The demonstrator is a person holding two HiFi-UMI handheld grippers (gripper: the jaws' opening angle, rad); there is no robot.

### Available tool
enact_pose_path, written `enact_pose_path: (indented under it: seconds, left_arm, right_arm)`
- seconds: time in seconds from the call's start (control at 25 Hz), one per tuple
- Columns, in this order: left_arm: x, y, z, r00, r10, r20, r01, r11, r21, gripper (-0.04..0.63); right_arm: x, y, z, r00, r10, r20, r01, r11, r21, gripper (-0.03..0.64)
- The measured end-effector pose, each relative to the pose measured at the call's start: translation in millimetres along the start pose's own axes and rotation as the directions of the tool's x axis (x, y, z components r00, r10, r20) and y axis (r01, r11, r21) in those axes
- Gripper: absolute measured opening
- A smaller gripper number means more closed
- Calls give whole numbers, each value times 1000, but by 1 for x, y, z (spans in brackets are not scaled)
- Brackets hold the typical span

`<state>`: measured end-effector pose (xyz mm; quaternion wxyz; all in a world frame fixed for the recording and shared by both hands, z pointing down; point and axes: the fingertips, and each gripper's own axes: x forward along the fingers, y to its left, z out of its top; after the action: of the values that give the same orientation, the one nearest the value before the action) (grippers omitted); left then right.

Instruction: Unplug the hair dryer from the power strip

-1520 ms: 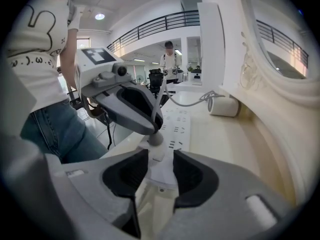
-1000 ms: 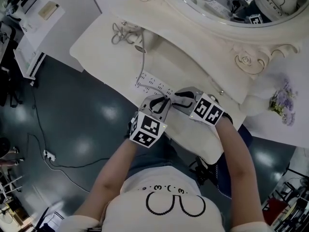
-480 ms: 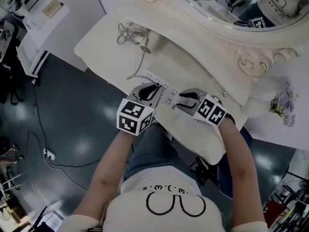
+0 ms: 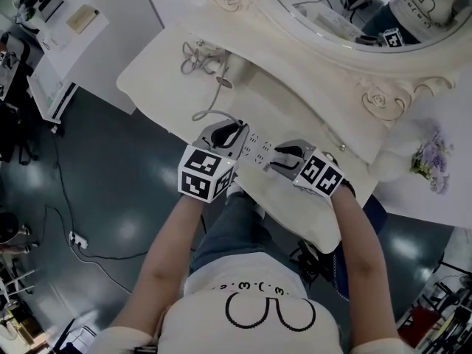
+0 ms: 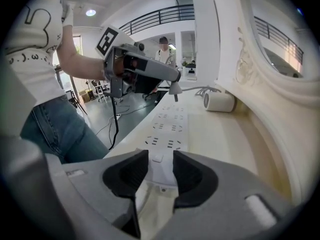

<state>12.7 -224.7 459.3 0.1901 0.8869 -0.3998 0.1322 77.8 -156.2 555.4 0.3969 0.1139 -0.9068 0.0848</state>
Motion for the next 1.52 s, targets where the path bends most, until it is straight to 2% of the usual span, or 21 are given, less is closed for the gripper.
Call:
enact_pose_path:
  seconds: [0.08, 0.28, 0.44, 0.6, 0.88, 1.04, 1.08, 1.16, 1.2, 1.36, 1.52]
  left_arm:
    - [1, 5, 6, 1000, 3, -2, -3, 1000, 11, 43]
    - [3, 31, 8, 999, 41, -20, -41, 999, 2, 44]
    - [15, 62, 5, 996, 73, -54, -75, 997, -29, 44]
    - [34, 79, 3, 993, 73, -92, -76, 997, -31, 46]
    - [69, 90, -15, 975, 68, -212, -73, 997, -16, 51]
    - [77, 97, -31, 955, 108, -276, -102, 994, 36, 59]
    - [78, 98, -34, 951, 116, -287, -107, 993, 47, 115]
    - [80, 100, -39, 946, 115, -305, -107, 993, 43, 270]
    - [80, 100, -42, 943, 113, -314, -106, 994, 37, 310]
    - [71, 102, -54, 929, 108, -354, -106, 994, 24, 364]
    - [56, 103, -59, 935, 106, -337, -121, 992, -25, 366]
  right_arm:
    - [0, -4, 0, 1000, -24, 13, 24, 999, 44, 128]
    - [-17, -10, 10, 992, -94, 87, 82, 988, 133, 124]
    - [-38, -21, 26, 965, -188, 181, 147, 964, 220, 123]
    - [-52, -30, 36, 930, -282, 237, 205, 931, 302, 121]
    - [-60, -39, 43, 874, -406, 266, 260, 855, 449, 112]
    - [-58, -44, 43, 867, -421, 267, 266, 844, 466, 100]
    - [-57, -46, 43, 868, -420, 264, 267, 844, 465, 100]
    - [-56, -50, 43, 869, -422, 259, 271, 843, 465, 98]
    - [-55, -51, 44, 867, -425, 260, 272, 841, 467, 98]
    - [-53, -51, 49, 864, -428, 265, 273, 840, 469, 95]
    - [-51, -49, 52, 858, -437, 270, 278, 837, 472, 94]
